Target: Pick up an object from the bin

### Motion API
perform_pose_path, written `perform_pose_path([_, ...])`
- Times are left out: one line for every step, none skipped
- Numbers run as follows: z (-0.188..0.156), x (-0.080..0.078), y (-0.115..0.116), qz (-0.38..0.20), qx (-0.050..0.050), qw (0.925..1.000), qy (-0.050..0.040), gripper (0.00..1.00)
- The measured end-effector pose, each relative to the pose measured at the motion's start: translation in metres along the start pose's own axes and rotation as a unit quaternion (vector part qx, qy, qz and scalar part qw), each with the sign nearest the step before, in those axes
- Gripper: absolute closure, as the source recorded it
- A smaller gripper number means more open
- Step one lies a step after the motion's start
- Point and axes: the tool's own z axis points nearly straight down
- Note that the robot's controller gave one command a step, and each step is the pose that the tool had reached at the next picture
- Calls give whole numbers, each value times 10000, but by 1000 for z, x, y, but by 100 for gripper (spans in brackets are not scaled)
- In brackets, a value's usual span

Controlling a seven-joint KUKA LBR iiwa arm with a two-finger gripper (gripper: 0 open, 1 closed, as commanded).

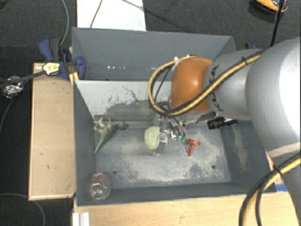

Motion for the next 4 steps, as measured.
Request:
perform_pose_path([9, 6, 7, -1622, -8, 9867, -23, 100])
perform_pose_path([9, 6, 7, -1618, -8, 9868, -23, 100])
perform_pose_path([-109, 2, 12, -1588, -13, 9873, -41, 100])
perform_pose_path([-109, 3, 12, -1585, -13, 9874, -38, 100])
